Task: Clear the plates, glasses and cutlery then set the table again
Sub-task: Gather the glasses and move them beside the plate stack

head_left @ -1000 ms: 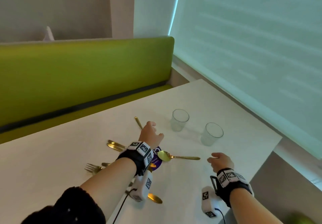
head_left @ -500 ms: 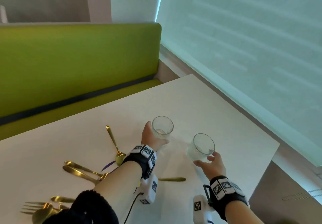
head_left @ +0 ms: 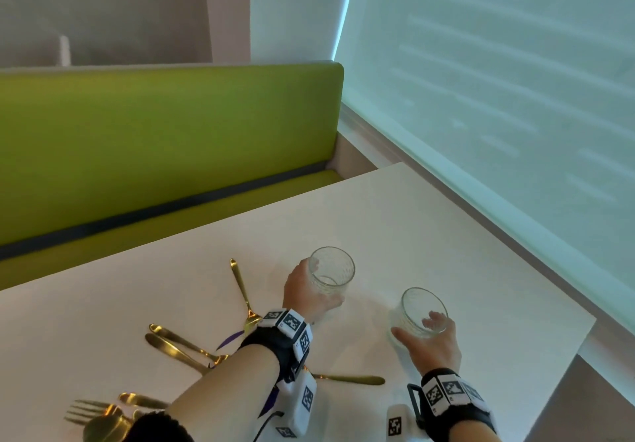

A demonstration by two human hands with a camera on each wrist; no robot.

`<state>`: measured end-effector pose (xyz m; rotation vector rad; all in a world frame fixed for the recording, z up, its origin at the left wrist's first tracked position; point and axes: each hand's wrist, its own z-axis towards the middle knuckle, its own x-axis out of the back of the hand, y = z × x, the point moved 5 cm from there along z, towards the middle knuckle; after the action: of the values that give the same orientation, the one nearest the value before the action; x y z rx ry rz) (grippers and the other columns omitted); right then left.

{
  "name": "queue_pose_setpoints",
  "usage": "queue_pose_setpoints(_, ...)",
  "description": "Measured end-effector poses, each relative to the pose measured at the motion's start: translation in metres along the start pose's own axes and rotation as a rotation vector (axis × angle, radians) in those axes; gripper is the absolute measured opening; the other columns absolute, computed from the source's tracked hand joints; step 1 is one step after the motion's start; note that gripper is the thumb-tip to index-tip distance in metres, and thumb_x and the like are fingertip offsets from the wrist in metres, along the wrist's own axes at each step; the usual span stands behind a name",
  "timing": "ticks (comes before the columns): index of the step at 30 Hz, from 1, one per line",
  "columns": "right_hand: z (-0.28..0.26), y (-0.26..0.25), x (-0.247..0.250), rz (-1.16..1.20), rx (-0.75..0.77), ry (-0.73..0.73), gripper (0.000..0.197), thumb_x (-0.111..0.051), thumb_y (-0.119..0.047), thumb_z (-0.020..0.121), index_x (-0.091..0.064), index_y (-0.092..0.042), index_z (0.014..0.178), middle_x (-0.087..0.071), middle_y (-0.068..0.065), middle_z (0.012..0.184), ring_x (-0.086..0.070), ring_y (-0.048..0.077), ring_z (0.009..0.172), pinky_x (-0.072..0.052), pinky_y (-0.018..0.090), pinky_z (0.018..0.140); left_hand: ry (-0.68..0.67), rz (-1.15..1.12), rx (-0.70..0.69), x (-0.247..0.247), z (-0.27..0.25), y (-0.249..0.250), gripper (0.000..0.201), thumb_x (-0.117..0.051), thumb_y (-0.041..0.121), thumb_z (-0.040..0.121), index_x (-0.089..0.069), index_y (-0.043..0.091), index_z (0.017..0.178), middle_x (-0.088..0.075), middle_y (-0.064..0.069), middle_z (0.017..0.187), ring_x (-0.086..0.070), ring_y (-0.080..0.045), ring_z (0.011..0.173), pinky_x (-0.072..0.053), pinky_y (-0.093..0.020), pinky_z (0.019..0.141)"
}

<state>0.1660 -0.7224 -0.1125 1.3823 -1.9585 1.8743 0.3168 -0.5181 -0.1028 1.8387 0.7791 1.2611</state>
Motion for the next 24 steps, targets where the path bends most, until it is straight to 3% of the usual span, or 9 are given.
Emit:
queue_pose_setpoints(10, -0.095, -0.038, -0.014, 0.036, 0.134, -0.076, 0.069, -0.086, -0.02, 0.061, -0.048, -0.016, 0.119, -0.063, 0.002, 0.111, -0.059, 0.025, 0.108, -0.043, 0.033, 0.095, 0.04, -0.009, -0.078, 0.083, -0.083, -0.012, 0.082, -0.083, 0.03, 0.064, -0.043, 0.017, 0.134, -0.051, 0.003, 0.136, -0.049, -0.015, 0.125, -0.038, -0.021, 0.1)
queue_pose_setpoints(12, -0.129, -0.043, -0.022, 0.044, 0.174, -0.098, 0.069, -0.086, -0.018, 0.06, -0.049, -0.016, 0.118, -0.062, 0.001, 0.108, -0.059, 0.024, 0.108, -0.043, 0.032, 0.095, 0.058, -0.033, -0.076, 0.106, -0.111, -0.025, 0.083, -0.082, 0.031, 0.064, -0.043, 0.018, 0.136, -0.052, 0.003, 0.137, -0.05, -0.016, 0.126, -0.041, -0.023, 0.099)
queue_pose_setpoints(16, -0.211, -0.048, -0.04, 0.064, 0.232, -0.174, 0.071, -0.086, -0.02, 0.06, -0.05, -0.017, 0.12, -0.06, 0.001, 0.111, -0.055, 0.019, 0.101, -0.042, 0.028, 0.091, 0.102, -0.075, -0.058, 0.159, -0.176, -0.062, 0.082, -0.083, 0.031, 0.062, -0.045, 0.017, 0.133, -0.055, 0.002, 0.133, -0.053, -0.016, 0.121, -0.043, -0.018, 0.087)
queue_pose_setpoints(20, -0.3, -0.041, -0.061, 0.048, 0.248, -0.238, 0.074, -0.087, -0.023, 0.058, -0.05, -0.016, 0.121, -0.061, 0.005, 0.116, -0.057, 0.025, 0.107, -0.044, 0.031, 0.093, 0.152, -0.089, -0.031, 0.216, -0.245, -0.112, 0.086, -0.084, 0.031, 0.062, -0.043, 0.018, 0.136, -0.053, 0.0, 0.136, -0.052, -0.017, 0.123, -0.044, -0.023, 0.096)
queue_pose_setpoints(24, -0.384, -0.037, -0.089, 0.021, 0.3, -0.341, 0.071, -0.087, -0.021, 0.061, -0.05, -0.014, 0.121, -0.059, 0.002, 0.11, -0.056, 0.022, 0.104, -0.04, 0.027, 0.087, 0.222, -0.08, 0.032, 0.27, -0.307, -0.164, 0.087, -0.084, 0.035, 0.059, -0.045, 0.018, 0.134, -0.055, 0.001, 0.134, -0.053, -0.016, 0.122, -0.042, -0.022, 0.096)
